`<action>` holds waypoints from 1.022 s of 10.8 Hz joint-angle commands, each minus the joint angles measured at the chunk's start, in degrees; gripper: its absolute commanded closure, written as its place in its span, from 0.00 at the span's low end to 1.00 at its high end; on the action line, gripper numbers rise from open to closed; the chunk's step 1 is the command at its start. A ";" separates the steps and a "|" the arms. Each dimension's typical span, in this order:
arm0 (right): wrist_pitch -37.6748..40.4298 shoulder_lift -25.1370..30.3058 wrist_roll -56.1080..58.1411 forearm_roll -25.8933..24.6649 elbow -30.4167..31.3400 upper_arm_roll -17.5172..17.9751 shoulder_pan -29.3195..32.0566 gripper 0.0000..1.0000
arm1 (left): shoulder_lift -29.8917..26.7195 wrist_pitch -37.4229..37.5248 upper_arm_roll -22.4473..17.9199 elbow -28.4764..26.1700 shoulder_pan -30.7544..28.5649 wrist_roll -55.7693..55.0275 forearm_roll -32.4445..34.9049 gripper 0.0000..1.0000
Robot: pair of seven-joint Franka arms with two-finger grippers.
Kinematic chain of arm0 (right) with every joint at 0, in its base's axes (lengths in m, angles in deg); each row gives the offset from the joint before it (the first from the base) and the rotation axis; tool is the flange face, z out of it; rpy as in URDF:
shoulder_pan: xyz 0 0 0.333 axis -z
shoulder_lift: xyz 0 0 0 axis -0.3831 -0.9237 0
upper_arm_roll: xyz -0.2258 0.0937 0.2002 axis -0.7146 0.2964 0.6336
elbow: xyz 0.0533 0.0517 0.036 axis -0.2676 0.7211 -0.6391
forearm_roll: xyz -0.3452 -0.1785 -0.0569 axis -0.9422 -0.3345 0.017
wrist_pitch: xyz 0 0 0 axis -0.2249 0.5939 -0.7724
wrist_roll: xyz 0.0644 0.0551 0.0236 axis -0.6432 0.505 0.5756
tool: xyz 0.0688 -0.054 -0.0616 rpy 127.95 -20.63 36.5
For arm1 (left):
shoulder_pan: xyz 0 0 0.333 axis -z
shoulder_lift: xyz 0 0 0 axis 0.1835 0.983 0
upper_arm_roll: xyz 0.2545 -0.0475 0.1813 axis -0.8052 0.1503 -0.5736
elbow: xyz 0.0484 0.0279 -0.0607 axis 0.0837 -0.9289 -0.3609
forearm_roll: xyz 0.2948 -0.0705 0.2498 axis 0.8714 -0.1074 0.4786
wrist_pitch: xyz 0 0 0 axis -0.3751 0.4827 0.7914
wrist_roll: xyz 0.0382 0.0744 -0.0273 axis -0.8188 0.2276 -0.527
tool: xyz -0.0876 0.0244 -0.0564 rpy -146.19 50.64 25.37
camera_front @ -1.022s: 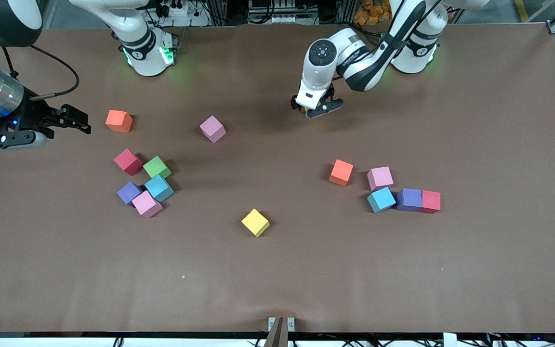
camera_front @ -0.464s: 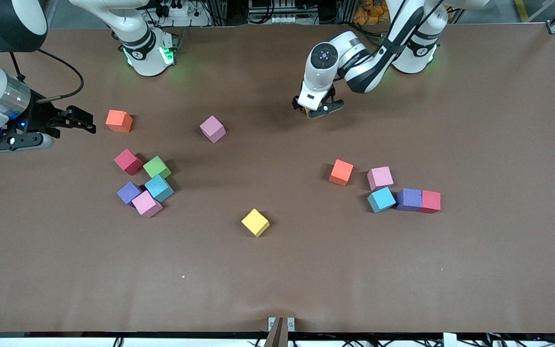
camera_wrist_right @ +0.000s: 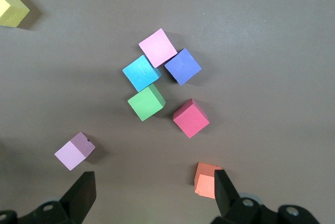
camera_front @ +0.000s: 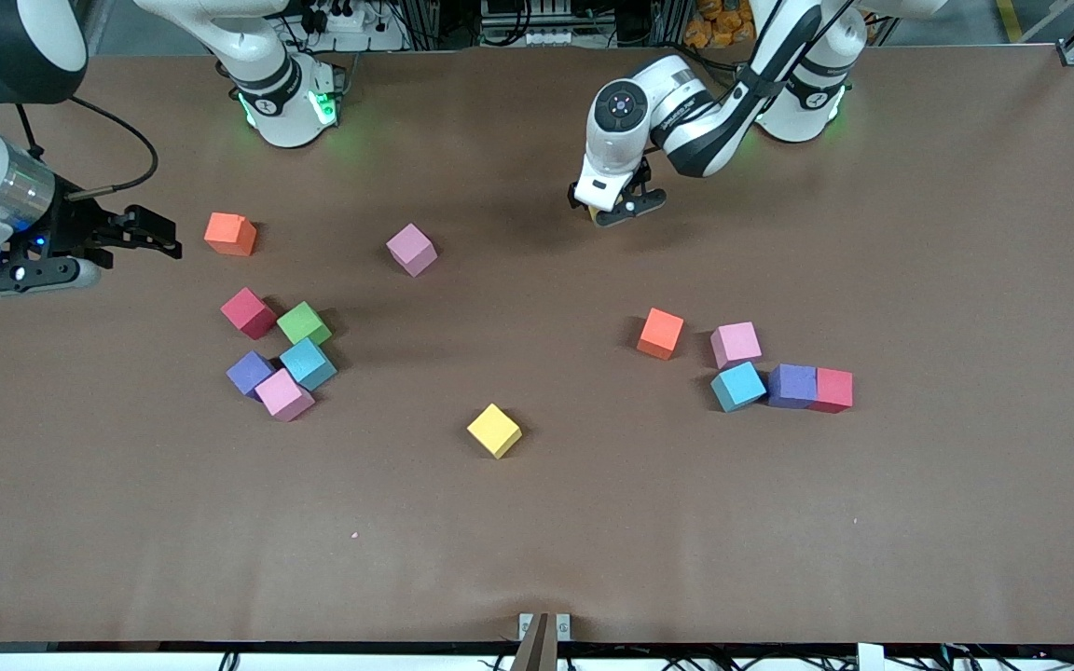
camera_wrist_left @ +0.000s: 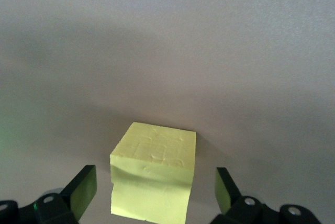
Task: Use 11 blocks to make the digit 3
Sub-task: 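Grasp and lift the yellow block with the left gripper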
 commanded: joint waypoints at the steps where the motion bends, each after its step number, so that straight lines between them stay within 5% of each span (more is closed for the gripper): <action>1: -0.08 1.98 1.20 1.31 1.43 0.36 0.89 0.00 | -0.64 1.10 0.62 0.06 -0.23 -1.06 -0.14 0.00; 8: 0.80 2.77 1.99 1.31 1.70 0.36 0.80 0.00 | 2.35 -1.54 0.62 -0.82 0.65 -1.14 0.03 0.00; 9: 0.45 2.77 2.00 1.31 2.57 0.36 0.80 0.00 | 3.22 -1.54 0.62 -0.73 0.73 -1.14 1.16 0.05; 11: 0.45 2.77 1.91 1.31 2.84 0.36 0.80 0.00 | 4.72 -3.20 0.62 -0.38 1.34 -1.14 4.24 0.40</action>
